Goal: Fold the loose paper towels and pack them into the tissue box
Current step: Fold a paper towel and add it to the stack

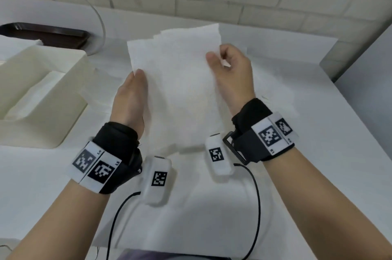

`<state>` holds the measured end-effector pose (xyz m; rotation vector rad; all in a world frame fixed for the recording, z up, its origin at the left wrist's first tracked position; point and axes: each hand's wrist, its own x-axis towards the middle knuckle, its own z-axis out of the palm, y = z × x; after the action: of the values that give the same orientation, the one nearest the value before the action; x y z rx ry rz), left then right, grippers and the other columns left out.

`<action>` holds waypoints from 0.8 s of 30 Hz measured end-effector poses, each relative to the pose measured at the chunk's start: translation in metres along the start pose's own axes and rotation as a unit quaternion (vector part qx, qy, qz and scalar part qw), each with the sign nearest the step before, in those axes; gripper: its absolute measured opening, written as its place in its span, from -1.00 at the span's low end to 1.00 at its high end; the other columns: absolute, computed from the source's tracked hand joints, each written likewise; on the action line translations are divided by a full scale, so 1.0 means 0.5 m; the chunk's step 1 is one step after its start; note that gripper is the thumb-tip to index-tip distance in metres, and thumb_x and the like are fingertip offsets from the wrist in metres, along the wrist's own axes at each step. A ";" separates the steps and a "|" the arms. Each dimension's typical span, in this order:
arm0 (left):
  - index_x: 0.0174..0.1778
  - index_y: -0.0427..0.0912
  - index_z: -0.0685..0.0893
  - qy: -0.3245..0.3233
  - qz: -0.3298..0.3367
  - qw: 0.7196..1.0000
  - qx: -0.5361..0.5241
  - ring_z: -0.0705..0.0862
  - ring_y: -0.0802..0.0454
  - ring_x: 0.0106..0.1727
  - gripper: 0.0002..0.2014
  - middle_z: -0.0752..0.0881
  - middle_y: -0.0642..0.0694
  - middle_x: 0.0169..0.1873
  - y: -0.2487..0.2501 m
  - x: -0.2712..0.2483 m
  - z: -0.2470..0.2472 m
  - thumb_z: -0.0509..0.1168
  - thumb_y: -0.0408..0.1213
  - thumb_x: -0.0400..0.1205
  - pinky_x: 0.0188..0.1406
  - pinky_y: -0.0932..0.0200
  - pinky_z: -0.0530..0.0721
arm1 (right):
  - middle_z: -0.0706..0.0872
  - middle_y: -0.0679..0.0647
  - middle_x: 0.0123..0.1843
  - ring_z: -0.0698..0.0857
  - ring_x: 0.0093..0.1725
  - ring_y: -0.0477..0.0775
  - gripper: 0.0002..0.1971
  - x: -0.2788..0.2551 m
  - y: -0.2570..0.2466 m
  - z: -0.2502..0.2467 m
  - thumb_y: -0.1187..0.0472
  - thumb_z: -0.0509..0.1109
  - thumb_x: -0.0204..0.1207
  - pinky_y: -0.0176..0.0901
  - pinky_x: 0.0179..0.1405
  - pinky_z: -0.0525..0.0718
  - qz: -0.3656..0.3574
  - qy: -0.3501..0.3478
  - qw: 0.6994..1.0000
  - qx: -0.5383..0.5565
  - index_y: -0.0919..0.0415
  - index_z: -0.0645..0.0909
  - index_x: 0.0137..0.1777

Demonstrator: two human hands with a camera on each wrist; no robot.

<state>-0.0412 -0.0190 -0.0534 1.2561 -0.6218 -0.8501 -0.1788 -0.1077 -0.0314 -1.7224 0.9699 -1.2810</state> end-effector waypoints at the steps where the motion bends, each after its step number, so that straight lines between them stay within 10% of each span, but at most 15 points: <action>1: -0.07 0.06 0.64 0.006 0.002 1.000 0.002 0.68 -0.01 0.14 -0.73 0.73 0.01 0.02 0.000 0.004 -0.003 0.02 -0.13 0.74 0.35 -0.08 0.56 | 0.54 0.02 -0.26 0.46 -0.22 0.02 -0.77 0.003 -0.005 -0.006 0.23 0.31 0.57 -0.20 -0.15 0.49 -0.005 0.000 0.999 0.041 0.05 0.41 -0.31; 8: 0.19 0.07 0.65 -0.082 -0.023 0.996 -0.022 0.67 0.20 -0.19 -0.71 0.73 0.17 -0.26 -0.001 0.005 0.009 0.06 -0.03 0.72 -0.15 0.29 0.61 | 0.65 0.08 -0.01 0.62 -0.06 -0.05 -0.84 0.013 -0.032 0.022 0.37 0.16 0.64 -0.23 0.04 0.61 0.008 -0.087 0.982 0.168 0.06 0.39 -0.04; 12: 0.35 -0.16 0.58 -0.098 -0.046 0.992 -0.069 0.72 0.03 0.12 -0.59 0.75 -0.06 0.10 0.000 0.003 0.017 0.03 -0.05 0.73 0.00 0.20 0.66 | 0.49 -0.07 -0.06 0.50 -0.06 0.01 -0.88 0.011 -0.002 0.066 0.33 0.06 0.67 -0.20 -0.07 0.51 0.029 -0.076 0.997 0.000 0.09 0.24 0.02; 17: 0.22 -0.08 0.66 -0.063 -0.054 0.995 -0.060 0.74 0.02 0.13 -0.55 0.78 -0.06 0.08 -0.013 0.010 0.000 0.05 0.14 0.68 0.19 0.06 0.62 | 0.39 -0.12 -0.16 0.41 -0.32 -0.14 -0.88 0.005 0.022 0.097 0.34 0.00 0.68 -0.47 -0.36 0.44 0.100 -0.122 0.987 -0.030 0.12 0.16 0.10; 24: 0.23 -0.15 0.57 0.005 -0.012 1.000 0.028 0.73 0.04 -0.02 -0.70 0.74 0.00 -0.01 -0.023 0.030 -0.048 0.32 -0.43 0.58 0.00 0.09 0.69 | 0.39 0.08 0.07 0.49 -0.11 -0.04 -0.70 0.090 0.026 0.076 0.45 0.12 0.54 -0.35 -0.17 0.49 0.094 -0.216 0.948 -0.213 0.12 0.18 0.15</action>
<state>-0.0159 -0.0191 -0.0707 1.3192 -0.6268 -0.8507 -0.1342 -0.1483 -0.0334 -2.0591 1.1619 -0.5524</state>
